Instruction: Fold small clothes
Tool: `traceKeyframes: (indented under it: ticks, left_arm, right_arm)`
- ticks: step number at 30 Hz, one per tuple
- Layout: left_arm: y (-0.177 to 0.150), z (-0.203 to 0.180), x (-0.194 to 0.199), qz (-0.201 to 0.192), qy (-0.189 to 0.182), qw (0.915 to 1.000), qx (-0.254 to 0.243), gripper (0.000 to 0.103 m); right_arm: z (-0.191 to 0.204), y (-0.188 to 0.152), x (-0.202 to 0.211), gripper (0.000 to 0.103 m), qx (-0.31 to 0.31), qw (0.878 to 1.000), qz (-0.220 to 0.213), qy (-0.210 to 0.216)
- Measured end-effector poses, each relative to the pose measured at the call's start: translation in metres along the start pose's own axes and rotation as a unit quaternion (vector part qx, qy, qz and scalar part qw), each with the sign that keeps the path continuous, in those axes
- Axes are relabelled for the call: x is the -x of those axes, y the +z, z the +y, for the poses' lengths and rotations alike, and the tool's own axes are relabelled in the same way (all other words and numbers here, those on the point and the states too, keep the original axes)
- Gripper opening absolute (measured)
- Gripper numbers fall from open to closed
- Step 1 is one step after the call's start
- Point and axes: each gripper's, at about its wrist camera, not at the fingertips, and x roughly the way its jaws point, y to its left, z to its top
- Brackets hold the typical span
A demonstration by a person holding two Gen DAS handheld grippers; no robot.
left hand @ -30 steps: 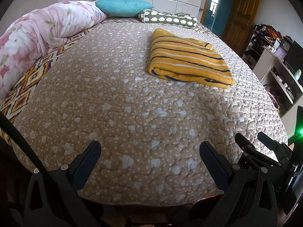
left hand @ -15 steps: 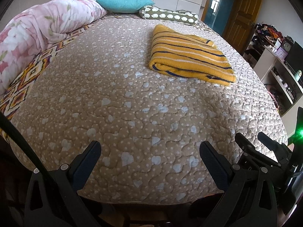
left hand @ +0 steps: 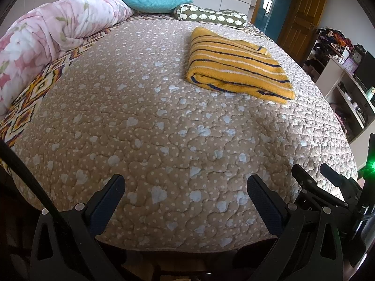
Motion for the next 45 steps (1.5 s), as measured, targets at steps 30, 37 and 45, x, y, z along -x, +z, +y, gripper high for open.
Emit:
traceKeyframes:
  ticks: [30, 37, 45]
  left_arm:
    - [-0.0017, 0.0002, -0.0049, 0.007, -0.004, 1.0, 0.0, 0.103]
    - [-0.0028, -0.0003, -0.007, 0.009, -0.004, 0.9999, 0.0, 0.103]
    - [-0.0036, 0.0012, -0.0084, 0.011, -0.005, 0.9999, 0.001, 0.103]
  right_arm:
    - [0.0011, -0.0016, -0.0012, 0.076, 0.003, 1.0, 0.0, 0.002]
    - [0.0005, -0.0015, -0.0009, 0.077, 0.004, 1.0, 0.0, 0.002]
    - [0.0051, -0.0025, -0.001, 0.077, 0.01, 1.0, -0.003, 0.002]
